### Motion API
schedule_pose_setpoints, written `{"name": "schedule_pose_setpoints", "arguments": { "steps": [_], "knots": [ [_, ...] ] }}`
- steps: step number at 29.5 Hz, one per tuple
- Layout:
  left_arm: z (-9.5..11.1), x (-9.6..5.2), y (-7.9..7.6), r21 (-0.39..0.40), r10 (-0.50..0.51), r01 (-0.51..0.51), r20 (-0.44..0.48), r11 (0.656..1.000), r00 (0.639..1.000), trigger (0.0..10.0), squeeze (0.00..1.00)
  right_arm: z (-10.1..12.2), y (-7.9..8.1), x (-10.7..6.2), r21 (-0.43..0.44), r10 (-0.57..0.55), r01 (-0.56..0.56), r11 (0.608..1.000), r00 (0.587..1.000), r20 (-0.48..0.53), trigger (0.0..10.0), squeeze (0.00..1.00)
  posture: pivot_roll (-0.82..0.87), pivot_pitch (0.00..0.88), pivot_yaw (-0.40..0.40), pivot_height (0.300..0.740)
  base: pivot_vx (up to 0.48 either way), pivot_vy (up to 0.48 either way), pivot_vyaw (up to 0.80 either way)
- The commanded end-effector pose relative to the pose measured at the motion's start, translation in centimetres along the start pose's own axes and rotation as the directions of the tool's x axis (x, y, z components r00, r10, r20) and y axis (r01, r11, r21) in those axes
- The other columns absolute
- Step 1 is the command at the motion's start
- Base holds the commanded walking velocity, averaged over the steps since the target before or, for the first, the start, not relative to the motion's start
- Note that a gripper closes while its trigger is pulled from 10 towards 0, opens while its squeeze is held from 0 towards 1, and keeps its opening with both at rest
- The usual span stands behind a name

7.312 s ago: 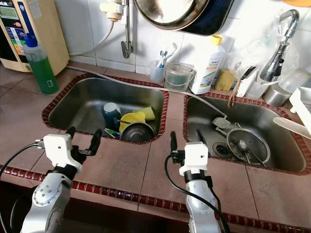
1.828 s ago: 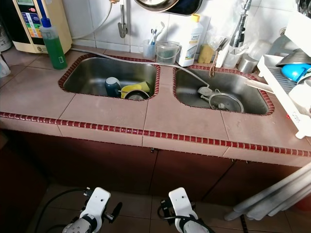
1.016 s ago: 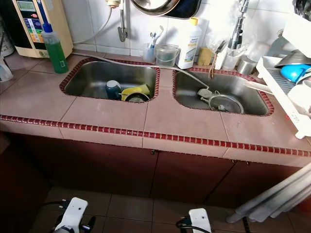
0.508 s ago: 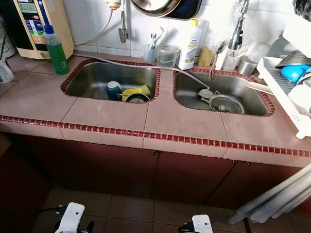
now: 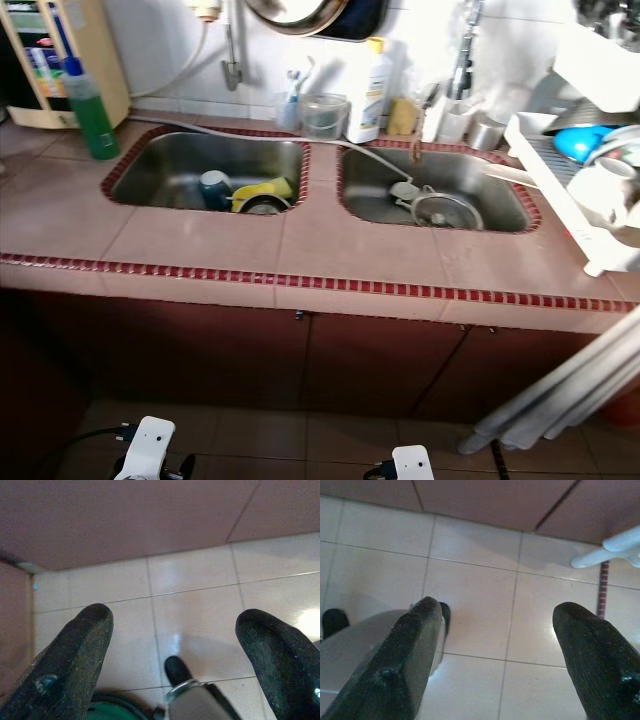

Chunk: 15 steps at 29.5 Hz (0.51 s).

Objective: Kitchen organization

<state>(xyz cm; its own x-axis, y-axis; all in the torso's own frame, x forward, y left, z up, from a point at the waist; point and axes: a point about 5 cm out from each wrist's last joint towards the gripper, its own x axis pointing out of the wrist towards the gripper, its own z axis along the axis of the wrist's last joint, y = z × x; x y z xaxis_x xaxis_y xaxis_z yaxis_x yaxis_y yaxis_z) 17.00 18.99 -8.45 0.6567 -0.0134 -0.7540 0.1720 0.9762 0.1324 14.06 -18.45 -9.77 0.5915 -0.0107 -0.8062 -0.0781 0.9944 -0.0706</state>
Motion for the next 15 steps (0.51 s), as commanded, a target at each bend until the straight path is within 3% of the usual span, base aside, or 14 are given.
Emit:
{"name": "schedule_pose_setpoints", "arguments": {
  "steps": [1, 15],
  "knots": [
    [-0.08, 0.01, 0.0, 0.004, -0.002, 0.002, -0.011, 1.0, 1.0, 10.0, 0.0, -0.13, -0.27, -0.04, 0.003, -0.015, 0.015, 1.0, 1.0, -0.007, 10.0, 0.0, -0.14, 0.0, -0.058, 0.74, 0.0, -0.48, 0.0],
    [-0.12, 0.01, -0.08, 0.012, -0.007, 0.008, -0.014, 1.0, 1.0, 10.0, 0.0, -0.56, -0.27, -0.16, -0.005, -0.011, 0.011, 1.0, 1.0, -0.024, 10.0, 0.0, -0.14, 0.0, -0.06, 0.74, 0.0, -0.48, 0.0]
  ]
}}
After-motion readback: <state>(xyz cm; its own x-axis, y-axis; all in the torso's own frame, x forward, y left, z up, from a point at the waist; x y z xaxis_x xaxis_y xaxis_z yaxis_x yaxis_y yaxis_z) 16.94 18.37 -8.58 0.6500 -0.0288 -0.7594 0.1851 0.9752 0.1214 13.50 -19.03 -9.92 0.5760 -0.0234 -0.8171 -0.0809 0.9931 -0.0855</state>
